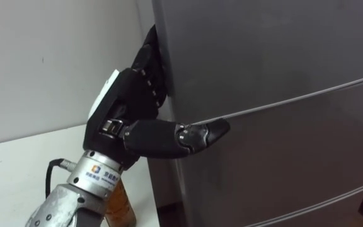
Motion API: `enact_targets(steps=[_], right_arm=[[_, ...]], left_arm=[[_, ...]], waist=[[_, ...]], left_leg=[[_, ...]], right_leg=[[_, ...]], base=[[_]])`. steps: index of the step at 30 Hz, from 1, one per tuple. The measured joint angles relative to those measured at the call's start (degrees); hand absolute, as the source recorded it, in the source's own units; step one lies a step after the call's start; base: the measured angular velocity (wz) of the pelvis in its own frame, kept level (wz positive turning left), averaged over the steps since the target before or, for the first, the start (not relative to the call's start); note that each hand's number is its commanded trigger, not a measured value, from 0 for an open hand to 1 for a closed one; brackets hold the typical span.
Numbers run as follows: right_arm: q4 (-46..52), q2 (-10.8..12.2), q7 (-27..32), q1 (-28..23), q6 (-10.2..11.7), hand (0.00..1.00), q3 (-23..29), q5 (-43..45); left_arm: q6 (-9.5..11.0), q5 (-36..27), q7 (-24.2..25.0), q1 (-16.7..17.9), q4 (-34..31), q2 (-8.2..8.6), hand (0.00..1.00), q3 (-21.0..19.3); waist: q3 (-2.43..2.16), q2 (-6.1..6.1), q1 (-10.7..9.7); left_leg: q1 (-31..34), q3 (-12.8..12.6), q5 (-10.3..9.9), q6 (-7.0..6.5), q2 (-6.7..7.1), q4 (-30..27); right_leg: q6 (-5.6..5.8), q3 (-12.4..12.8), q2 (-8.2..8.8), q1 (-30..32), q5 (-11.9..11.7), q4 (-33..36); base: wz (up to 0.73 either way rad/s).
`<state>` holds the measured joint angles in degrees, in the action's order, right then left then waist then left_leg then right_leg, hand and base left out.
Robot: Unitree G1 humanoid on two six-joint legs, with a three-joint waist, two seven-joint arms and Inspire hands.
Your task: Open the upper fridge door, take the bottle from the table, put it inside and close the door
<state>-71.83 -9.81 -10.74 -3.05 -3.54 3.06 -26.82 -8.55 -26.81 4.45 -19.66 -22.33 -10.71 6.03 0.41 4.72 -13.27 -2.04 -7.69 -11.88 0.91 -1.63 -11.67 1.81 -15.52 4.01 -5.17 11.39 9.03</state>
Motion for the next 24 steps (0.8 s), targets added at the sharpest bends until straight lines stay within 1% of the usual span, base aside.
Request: enact_targets(steps=[1,2,3,6,8,14,15,16,17,20,24], right_arm=[[-0.02,0.0,0.0,-0.05,0.01,0.0,-0.01,0.0],[-0.04,0.01,0.01,-0.03,0.03,0.0,-0.06,0.0],[-0.04,-0.01,0.04,0.02,0.14,0.0,-0.16,0.01],[-0.05,-0.1,0.04,-0.2,0.46,0.0,-0.33,0.02],[-0.05,-0.21,0.04,-0.26,0.47,0.0,-0.69,0.02],[-0.05,-0.44,0.05,-0.22,0.49,0.0,-1.79,0.03],[-0.05,-0.46,0.06,-0.22,0.47,0.0,-1.85,0.02],[-0.06,-0.46,0.06,-0.22,0.46,0.0,-1.85,0.02],[-0.07,-0.46,0.08,-0.21,0.46,0.0,-1.85,0.02],[-0.13,-0.47,0.12,-0.18,0.44,0.0,-1.85,-0.01],[-0.52,-0.46,0.14,0.09,0.42,0.0,-1.92,-0.13]], left_arm=[[0.01,0.01,0.0,0.0,0.0,0.01,0.0,0.09],[0.02,0.05,0.0,0.0,0.0,0.03,0.0,0.47],[0.02,0.02,0.02,0.0,-0.07,0.03,0.0,0.47],[0.16,0.02,0.32,0.0,-0.18,0.03,0.0,0.78],[0.19,0.02,0.67,0.0,-0.18,0.03,0.0,0.86],[0.19,0.02,0.88,0.0,-0.18,0.03,0.0,0.94],[0.19,0.02,0.88,0.0,-0.18,0.04,0.18,1.01],[0.19,0.02,0.88,0.0,-0.18,0.04,0.76,1.02],[0.19,0.0,0.88,0.0,-0.18,0.04,1.0,1.07],[0.18,-0.02,0.88,0.22,-0.18,0.06,1.0,1.02],[0.33,-0.11,0.88,0.84,-0.18,0.43,1.0,-1.15]], waist=[[0.11,-0.18,0.0],[0.09,-0.18,0.06],[-0.08,0.07,0.22],[-0.04,0.01,0.83],[-0.11,0.11,0.95],[-0.09,0.08,1.01],[-0.09,0.07,1.01],[-0.09,0.08,1.01],[-0.09,0.08,1.03],[-0.09,0.08,1.06],[-0.18,0.01,1.39]], left_leg=[[-0.02,0.0,0.0,0.0,0.0,0.01],[-0.03,0.01,0.0,0.0,0.0,0.01],[-0.01,0.01,0.0,0.0,0.0,0.0],[0.0,0.01,0.0,0.0,0.0,0.0],[0.0,0.01,0.0,0.0,0.0,0.0],[-0.03,0.01,0.0,0.0,0.0,0.0],[-0.03,0.01,0.0,0.0,0.0,0.0],[-0.03,0.02,0.0,0.0,0.0,0.0],[-0.03,0.05,0.0,0.0,0.01,0.0],[-0.04,0.16,0.0,0.0,0.02,0.0],[-0.03,0.46,0.0,0.0,0.08,-0.02]], right_leg=[[0.0,-0.02,0.0,-0.02,0.0,-0.02],[0.0,-0.03,0.0,-0.04,0.0,-0.02],[0.0,-0.04,0.0,-0.05,0.0,-0.06],[0.0,-0.08,0.0,-0.08,0.0,-0.09],[0.0,-0.21,0.0,-0.18,0.0,-0.15],[0.0,-0.37,0.0,-0.45,-0.01,-0.24],[0.01,-0.39,0.0,-0.51,-0.01,-0.24],[0.01,-0.4,0.0,-0.54,-0.01,-0.24],[0.01,-0.41,0.0,-0.65,-0.01,-0.24],[0.01,-0.43,0.0,-0.7,-0.01,-0.24],[0.01,-0.79,0.03,-0.65,0.0,-0.38]], base=[[0.0],[0.0],[0.0],[0.0],[0.02],[0.01],[0.0],[0.0],[0.0],[0.0],[0.04]])
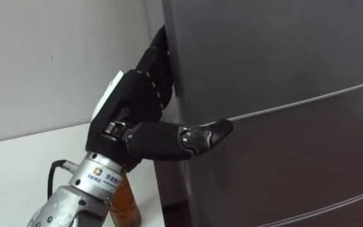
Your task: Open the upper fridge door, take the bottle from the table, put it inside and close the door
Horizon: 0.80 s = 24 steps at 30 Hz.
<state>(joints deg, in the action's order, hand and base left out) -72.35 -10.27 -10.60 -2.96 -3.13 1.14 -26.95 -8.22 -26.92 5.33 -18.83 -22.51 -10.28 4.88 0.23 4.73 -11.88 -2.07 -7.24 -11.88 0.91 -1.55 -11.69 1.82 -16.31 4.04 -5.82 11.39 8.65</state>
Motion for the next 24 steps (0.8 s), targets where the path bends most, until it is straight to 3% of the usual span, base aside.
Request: enact_targets(steps=[4,6,10,21,24], right_arm=[[-0.11,-0.03,0.06,-0.06,0.01,0.0,-0.81,-0.04],[-0.14,0.03,0.06,-0.07,0.03,0.0,-1.2,-0.03],[-0.15,0.04,0.09,-0.08,0.09,0.0,-1.56,-0.05],[-0.2,0.14,0.09,-0.54,1.28,0.0,-1.56,-0.37],[-0.19,0.13,0.08,-0.61,1.3,0.0,-1.58,-0.38]], left_arm=[[1.26,-0.05,0.29,0.18,-0.33,0.2,1.0,0.35],[1.45,-0.07,0.4,1.77,-1.33,0.32,1.0,1.08],[1.45,-0.39,0.57,1.84,-1.38,0.44,1.0,1.98],[1.72,-0.46,3.93,1.97,-1.49,0.45,0.94,3.6],[2.23,-0.44,4.13,2.0,-1.49,0.32,0.87,4.64]], waist=[[-0.04,-0.19,0.14],[-0.05,-0.5,0.3],[-0.05,-0.7,0.59],[-0.07,-0.6,0.85],[-0.06,-0.57,0.8]], left_leg=[[0.34,0.1,0.0,-0.01,0.06,-0.08],[0.34,0.1,0.02,-0.04,0.07,-0.11],[0.41,0.08,0.11,-0.17,0.12,-0.18],[0.43,0.03,0.26,-0.26,0.18,-0.18],[0.45,-0.02,0.26,-0.26,0.18,-0.18]], right_leg=[[0.01,-0.44,0.09,0.12,0.0,-0.01],[0.02,-0.57,0.11,0.07,-0.01,0.03],[0.1,-0.8,0.21,0.02,-0.06,0.04],[0.16,-0.91,0.29,-0.05,-0.09,-0.02],[0.16,-0.85,0.3,-0.05,-0.09,-0.02]], base=[[0.07],[0.02],[0.03],[0.0],[0.0]])
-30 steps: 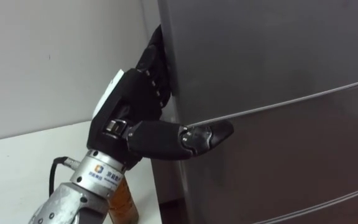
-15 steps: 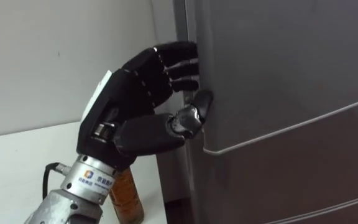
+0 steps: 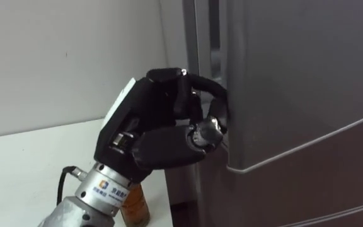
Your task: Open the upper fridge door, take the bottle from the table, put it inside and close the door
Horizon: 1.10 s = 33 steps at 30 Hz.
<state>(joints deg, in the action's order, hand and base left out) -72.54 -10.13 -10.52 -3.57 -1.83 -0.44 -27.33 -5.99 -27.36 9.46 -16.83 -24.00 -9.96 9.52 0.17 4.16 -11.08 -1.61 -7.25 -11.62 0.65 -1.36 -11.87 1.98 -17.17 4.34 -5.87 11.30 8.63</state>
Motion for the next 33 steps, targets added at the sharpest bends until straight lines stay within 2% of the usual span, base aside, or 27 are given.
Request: enact_targets(steps=[3,5,6,7,9,10,21,33], right_arm=[[0.01,-0.03,-0.11,-0.2,0.68,0.0,0.03,0.04],[0.02,-0.06,-0.12,-0.53,1.19,0.0,0.05,0.0],[0.02,-0.13,-0.12,-0.53,1.29,0.0,0.05,0.0],[0.02,-0.16,-0.12,-0.54,1.3,0.0,0.05,0.0],[0.02,-0.24,-0.12,-0.55,1.43,0.0,0.04,0.0],[0.02,-0.24,-0.12,-0.55,1.48,0.0,0.04,-0.01],[-0.01,-0.32,-0.15,-0.45,1.44,0.0,0.03,-0.18],[0.07,-0.51,-0.55,-0.31,1.15,0.0,0.06,0.13]], left_arm=[[-0.01,0.03,1.43,0.16,-0.01,-0.05,0.73,0.56],[0.03,-0.02,1.98,0.16,-0.01,-0.13,0.56,0.49],[0.03,-0.02,2.43,0.16,-0.01,-0.23,0.4,0.49],[0.03,-0.02,2.59,0.16,-0.01,-0.22,0.17,0.54],[0.03,-0.02,3.72,0.16,-0.01,-0.19,0.09,0.56],[0.03,-0.02,4.03,0.16,-0.01,-0.18,0.0,0.57],[0.15,-0.2,8.21,0.22,-0.91,0.08,0.0,2.53],[0.16,-0.16,9.79,0.22,-0.9,0.1,0.0,2.72]], waist=[[0.07,0.2,-0.28],[0.17,0.21,-0.3],[0.15,0.3,-0.32],[0.15,0.32,-0.33],[0.03,0.51,-0.48],[0.02,0.54,-0.53],[0.05,0.61,-1.21],[0.1,0.52,-1.24]], left_leg=[[-0.1,-0.05,0.0,0.0,0.0,0.0],[-0.11,-0.07,0.0,0.0,0.0,0.0],[-0.1,-0.09,0.0,0.0,0.0,0.0],[-0.1,-0.11,0.0,0.0,0.0,0.0],[-0.14,-0.14,0.0,0.0,-0.01,0.0],[-0.15,-0.14,0.0,0.0,-0.01,0.0],[-0.09,-0.23,0.0,0.0,-0.01,-0.3],[-0.09,-0.5,0.0,0.0,-0.02,-0.28]], right_leg=[[0.0,0.05,0.0,-0.1,0.0,0.01],[0.0,0.06,0.0,-0.1,0.0,0.01],[0.0,0.07,0.01,-0.06,0.0,0.02],[0.0,0.09,0.01,-0.06,0.0,0.02],[0.0,0.15,0.01,-0.06,0.0,0.02],[0.0,0.15,0.01,-0.06,0.0,0.02],[0.0,0.77,0.0,0.01,0.0,0.03],[0.01,1.08,0.0,0.17,0.0,0.07]], base=[[0.0],[0.0],[0.0],[0.0],[0.0],[0.0],[0.0],[0.0]])
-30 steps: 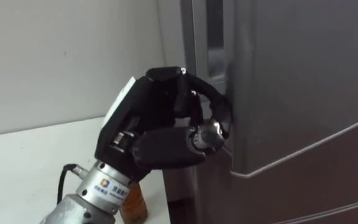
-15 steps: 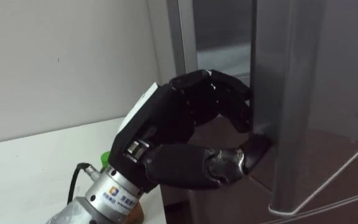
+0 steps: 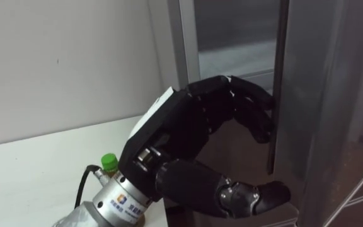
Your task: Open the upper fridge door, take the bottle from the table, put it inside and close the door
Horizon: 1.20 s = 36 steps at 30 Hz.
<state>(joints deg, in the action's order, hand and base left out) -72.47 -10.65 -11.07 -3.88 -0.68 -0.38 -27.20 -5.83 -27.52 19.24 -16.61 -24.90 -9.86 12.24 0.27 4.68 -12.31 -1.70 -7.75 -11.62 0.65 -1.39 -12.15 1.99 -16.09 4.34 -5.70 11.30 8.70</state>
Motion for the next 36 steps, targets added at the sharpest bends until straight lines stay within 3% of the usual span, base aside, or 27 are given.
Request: enact_targets(steps=[36], right_arm=[[-0.14,0.4,0.02,-0.02,-0.12,0.0,-0.21,-2.16]], left_arm=[[-0.14,-0.01,7.87,0.0,0.12,0.04,0.0,3.01]], waist=[[0.38,-0.49,-0.45]], left_leg=[[-1.21,-1.45,0.0,0.0,-0.14,0.42]], right_leg=[[0.0,2.25,-0.18,-0.06,-0.01,-0.05]], base=[[-0.02]])
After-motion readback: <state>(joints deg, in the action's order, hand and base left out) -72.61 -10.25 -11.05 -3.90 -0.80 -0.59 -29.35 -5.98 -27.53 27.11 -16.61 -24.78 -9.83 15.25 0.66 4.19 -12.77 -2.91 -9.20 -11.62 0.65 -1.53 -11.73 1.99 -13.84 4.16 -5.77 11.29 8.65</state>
